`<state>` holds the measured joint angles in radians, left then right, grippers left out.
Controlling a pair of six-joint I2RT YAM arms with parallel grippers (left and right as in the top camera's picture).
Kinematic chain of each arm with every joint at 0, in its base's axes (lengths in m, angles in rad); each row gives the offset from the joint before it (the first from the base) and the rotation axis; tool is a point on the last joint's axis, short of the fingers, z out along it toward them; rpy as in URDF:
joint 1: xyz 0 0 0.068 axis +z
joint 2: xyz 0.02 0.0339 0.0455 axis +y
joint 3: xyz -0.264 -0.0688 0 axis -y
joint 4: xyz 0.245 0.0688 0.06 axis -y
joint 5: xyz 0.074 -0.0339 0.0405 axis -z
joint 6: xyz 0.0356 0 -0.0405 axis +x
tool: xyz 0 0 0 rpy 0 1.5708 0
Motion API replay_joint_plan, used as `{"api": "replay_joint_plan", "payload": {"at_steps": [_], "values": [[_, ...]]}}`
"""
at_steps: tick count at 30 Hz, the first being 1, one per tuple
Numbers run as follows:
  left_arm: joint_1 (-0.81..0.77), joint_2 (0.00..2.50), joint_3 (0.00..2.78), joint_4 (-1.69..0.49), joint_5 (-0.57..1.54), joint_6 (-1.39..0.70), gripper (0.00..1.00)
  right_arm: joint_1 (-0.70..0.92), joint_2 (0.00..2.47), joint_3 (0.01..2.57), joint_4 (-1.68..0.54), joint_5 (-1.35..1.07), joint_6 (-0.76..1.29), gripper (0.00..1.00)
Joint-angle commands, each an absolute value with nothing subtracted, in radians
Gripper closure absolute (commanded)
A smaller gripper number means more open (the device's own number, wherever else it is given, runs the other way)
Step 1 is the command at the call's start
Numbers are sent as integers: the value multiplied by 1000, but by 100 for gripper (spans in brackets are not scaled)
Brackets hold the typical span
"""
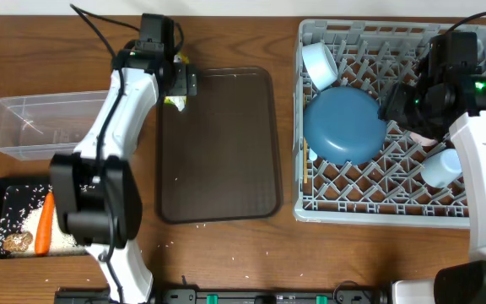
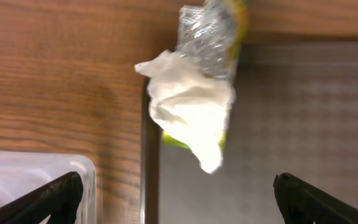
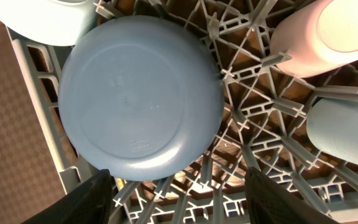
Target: Sort waste into correct bins and load items into the dishwasher rack
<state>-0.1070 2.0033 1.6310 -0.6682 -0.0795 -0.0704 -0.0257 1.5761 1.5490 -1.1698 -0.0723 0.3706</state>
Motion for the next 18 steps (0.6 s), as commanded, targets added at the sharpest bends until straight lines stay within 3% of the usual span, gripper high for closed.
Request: {"api": "replay_joint_plan", "payload": {"at_steps": [1,4,12,18], "values": [[-105,2060,1627,-633,-121,-60,1,-19,1558,1552,-1170,-81,358,36],[-105,2112,1627,-596,-120,-60,1,-19,1558,1553,-1171,-80,358,36],[-105,2199,1627,-542,-105,-60,15,-19,1558,1553,-1171,-80,358,36],[-110,2183,1628,-550,-105,-60,66,-19,1558,1552,-1171,-80,358,36]]}}
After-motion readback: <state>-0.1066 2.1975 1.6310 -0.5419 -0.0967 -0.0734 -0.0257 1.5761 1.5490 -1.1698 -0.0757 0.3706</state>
